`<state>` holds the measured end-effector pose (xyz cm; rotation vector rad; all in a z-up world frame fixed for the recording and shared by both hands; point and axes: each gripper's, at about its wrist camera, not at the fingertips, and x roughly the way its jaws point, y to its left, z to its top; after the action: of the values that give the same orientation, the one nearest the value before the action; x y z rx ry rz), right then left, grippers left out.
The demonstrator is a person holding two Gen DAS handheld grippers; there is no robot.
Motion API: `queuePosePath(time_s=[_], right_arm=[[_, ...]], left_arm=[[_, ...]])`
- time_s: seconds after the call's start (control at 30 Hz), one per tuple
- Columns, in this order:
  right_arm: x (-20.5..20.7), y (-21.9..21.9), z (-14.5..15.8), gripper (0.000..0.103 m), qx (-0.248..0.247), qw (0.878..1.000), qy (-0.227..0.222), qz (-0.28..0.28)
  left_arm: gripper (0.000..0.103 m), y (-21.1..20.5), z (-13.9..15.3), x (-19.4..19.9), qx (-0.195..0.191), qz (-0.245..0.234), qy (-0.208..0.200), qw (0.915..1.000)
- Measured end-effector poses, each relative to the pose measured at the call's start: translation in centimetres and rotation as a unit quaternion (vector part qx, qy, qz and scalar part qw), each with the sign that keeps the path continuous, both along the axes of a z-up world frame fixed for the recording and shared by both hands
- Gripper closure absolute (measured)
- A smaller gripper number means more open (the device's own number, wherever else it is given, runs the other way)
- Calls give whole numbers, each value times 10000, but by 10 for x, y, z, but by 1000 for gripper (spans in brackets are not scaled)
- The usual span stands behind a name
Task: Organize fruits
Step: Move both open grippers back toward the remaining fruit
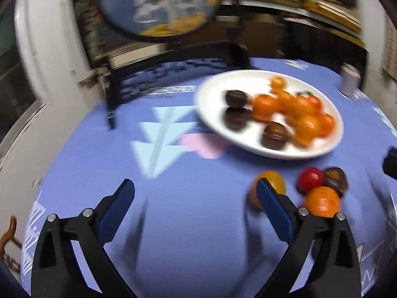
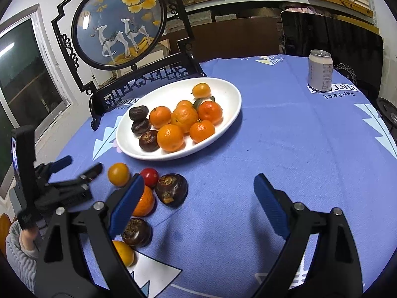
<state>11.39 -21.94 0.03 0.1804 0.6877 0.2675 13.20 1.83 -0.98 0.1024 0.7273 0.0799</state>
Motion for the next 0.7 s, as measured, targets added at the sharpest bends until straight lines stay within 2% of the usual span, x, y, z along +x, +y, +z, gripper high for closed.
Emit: queuePosePath(time_s=[0.07,0.13,0.3,0.37,0.5,0.63,0.7], right_arm=[[0,-1,0,11,18,10000,-1,2],[0,0,0,11,18,10000,-6,9],[0,3,-2,11,-43,10000,20,29],[0,3,-3,11,-36,10000,30,34],[1,3,-4,11,-55,10000,34,50],[5,9,-10,11,-92,9996,173,191],[10,13,-16,16,-105,9990,308,298]], left_arm=[[4,10,5,-5,-354,-43,15,9994],[5,7,6,-9,-483,-196,3,9986],[5,-18,-9,-7,-55,-607,132,9981],[12,-18,-14,-4,-76,-600,239,9979],[17,-7,-16,0,-374,-528,339,9973],[29,-6,-21,5,-355,-476,413,9974],[34,-6,-24,7,-345,-456,471,9973]])
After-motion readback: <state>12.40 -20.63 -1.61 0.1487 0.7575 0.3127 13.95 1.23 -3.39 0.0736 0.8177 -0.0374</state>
